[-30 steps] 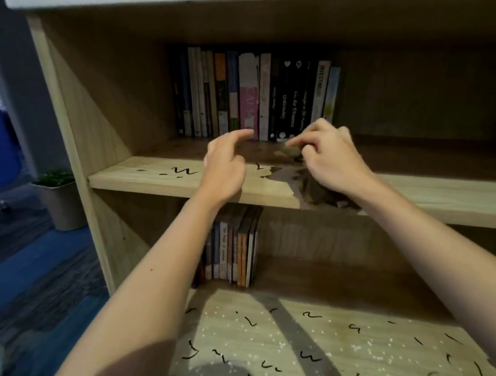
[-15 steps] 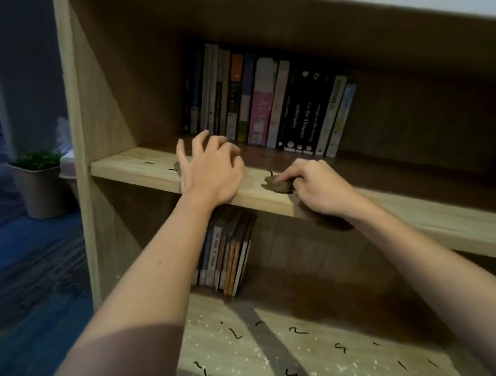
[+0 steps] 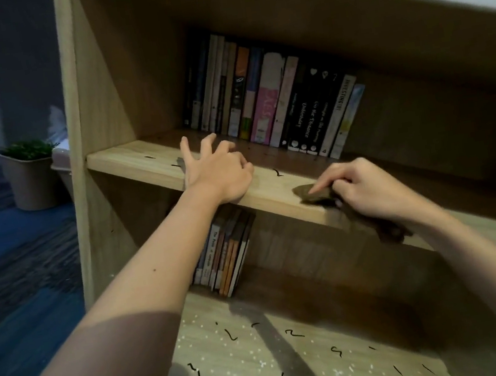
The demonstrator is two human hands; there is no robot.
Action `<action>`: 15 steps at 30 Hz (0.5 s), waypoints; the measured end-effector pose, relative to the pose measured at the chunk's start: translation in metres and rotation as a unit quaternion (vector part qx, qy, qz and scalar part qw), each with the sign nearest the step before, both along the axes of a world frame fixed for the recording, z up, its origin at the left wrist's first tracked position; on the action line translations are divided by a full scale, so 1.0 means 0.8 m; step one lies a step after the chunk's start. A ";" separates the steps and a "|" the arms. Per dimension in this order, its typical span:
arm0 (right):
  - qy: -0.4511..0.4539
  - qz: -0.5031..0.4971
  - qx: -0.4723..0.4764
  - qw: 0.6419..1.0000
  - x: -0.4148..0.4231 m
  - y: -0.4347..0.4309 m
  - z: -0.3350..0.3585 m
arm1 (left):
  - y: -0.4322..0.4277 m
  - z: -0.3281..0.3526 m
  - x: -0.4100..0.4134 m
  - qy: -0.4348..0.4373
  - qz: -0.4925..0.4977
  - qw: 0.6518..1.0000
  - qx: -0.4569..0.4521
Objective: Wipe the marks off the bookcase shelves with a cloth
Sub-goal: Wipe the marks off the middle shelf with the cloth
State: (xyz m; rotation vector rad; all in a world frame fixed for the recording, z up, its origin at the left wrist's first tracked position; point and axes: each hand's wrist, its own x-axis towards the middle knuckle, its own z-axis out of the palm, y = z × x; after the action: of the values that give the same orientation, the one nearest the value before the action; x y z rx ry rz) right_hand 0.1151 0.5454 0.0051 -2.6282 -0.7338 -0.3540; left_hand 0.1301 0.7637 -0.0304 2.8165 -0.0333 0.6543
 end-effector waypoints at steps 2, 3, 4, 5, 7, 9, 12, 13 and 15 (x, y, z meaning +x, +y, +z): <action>0.040 -0.058 -0.055 0.996 0.043 0.001 0.010 | -0.001 0.000 -0.002 0.005 -0.002 1.000 0.011; 0.057 -0.083 -0.073 0.992 0.067 0.007 0.012 | -0.003 -0.001 -0.003 0.005 -0.001 1.000 0.013; 0.073 -0.103 -0.082 0.989 0.085 0.018 0.012 | -0.004 -0.001 -0.003 0.005 0.000 1.000 0.013; 0.083 -0.112 -0.084 0.987 0.099 0.032 0.011 | -0.003 -0.001 -0.002 0.004 0.003 1.000 0.012; 0.079 -0.087 -0.075 0.990 0.115 0.058 0.007 | -0.002 0.000 -0.002 0.002 0.002 1.000 0.011; 0.040 -0.037 -0.075 0.996 0.101 0.069 0.001 | -0.003 -0.001 0.002 0.004 -0.001 1.000 0.009; -0.022 0.074 -0.052 0.996 0.058 0.042 -0.010 | -0.005 -0.002 0.006 -0.001 0.008 1.000 0.021; -0.014 0.090 -0.035 0.995 0.047 0.031 -0.009 | -0.005 -0.002 0.007 -0.005 0.009 1.000 0.022; -0.002 0.072 -0.029 0.997 0.055 0.026 -0.001 | -0.005 0.000 0.007 -0.008 0.005 1.000 0.016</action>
State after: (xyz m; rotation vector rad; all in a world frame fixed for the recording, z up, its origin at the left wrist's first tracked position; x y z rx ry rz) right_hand 0.1588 0.5658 0.0043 -2.6104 -0.9425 -0.3019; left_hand 0.1355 0.7596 -0.0307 2.8434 -0.0324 0.6840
